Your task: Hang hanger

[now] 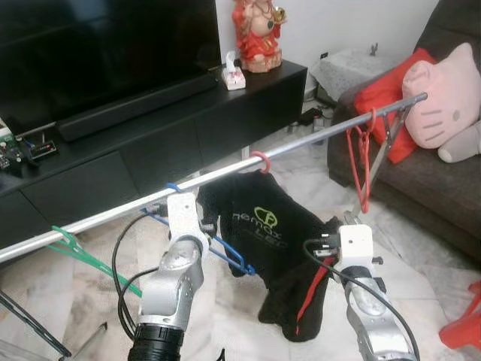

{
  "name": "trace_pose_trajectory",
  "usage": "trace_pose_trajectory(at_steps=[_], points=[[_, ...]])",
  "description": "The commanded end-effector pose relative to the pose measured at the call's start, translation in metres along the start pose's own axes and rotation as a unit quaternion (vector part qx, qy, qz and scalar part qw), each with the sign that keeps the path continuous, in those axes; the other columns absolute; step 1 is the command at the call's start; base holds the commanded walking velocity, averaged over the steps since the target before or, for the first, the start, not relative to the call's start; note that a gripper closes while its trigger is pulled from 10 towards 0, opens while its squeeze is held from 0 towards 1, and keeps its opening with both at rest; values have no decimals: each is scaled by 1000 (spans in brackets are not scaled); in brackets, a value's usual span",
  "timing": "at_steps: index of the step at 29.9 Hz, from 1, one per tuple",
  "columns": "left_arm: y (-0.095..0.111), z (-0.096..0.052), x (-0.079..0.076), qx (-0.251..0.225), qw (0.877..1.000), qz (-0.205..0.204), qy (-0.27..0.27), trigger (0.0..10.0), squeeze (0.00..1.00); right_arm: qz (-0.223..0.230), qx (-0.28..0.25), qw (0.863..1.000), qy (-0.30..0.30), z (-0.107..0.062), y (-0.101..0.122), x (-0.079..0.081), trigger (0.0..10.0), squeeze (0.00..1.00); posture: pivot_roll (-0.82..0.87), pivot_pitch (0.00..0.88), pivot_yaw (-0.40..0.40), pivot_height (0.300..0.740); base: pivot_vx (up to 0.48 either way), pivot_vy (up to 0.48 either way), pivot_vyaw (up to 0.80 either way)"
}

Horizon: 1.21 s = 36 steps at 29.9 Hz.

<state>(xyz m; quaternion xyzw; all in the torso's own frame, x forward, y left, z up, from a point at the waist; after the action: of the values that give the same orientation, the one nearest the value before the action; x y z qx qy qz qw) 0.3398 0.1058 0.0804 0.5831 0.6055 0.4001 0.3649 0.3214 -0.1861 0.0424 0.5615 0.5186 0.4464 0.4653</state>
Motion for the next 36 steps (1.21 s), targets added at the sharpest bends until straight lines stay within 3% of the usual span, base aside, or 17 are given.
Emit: trace_pose_trajectory(at_steps=[1,6,15,23,24,25,26,36], points=[[-1,2,-10,13,999,-32,10,10000,0,5,-17,1000,4,4,9,5,10000,0,-158,0,88,740,0,0,0],[-3,8,-9,18,999,-31,24,10000,0,5,-17,1000,5,4,9,6,10000,0,-156,0,88,740,0,0,0],[11,12,-28,-17,999,-47,-15,10000,0,8,-17,1000,2,3,8,5,10000,0,-168,0,95,740,0,0,0],[11,15,-30,-22,998,-48,-17,10000,0,8,-16,1000,2,3,7,5,10000,0,-165,0,94,740,0,0,0],[3,16,-31,-12,999,-43,-22,8157,0,8,-17,1000,3,3,8,6,10000,0,-170,0,97,740,0,0,0],[-3,17,-31,-6,999,-39,-26,8157,0,8,-17,1000,4,4,8,6,10000,0,-170,0,97,740,0,0,0],[-7,17,-32,-2,999,-37,-28,0,0,9,-17,1000,5,4,8,6,10000,0,-170,0,97,740,0,0,0],[-10,20,-32,-11,999,-17,-28,0,0,9,-16,1000,5,4,8,7,10000,0,-171,0,97,740,0,0,0]])
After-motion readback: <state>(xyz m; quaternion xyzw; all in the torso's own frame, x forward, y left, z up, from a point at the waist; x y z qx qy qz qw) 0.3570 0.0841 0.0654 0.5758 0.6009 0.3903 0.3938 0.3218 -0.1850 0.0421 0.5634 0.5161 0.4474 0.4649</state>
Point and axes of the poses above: a point about 5 cm out from each wrist's last joint towards the gripper, its own z axis pointing out of the wrist towards the gripper, its own y axis along the axis of the wrist's last joint, x = y × z, the point moved 4 cm from there along z, pointing out of the wrist towards the gripper, and after that the axes turned 11 degrees about z, right-handed, at the moved point
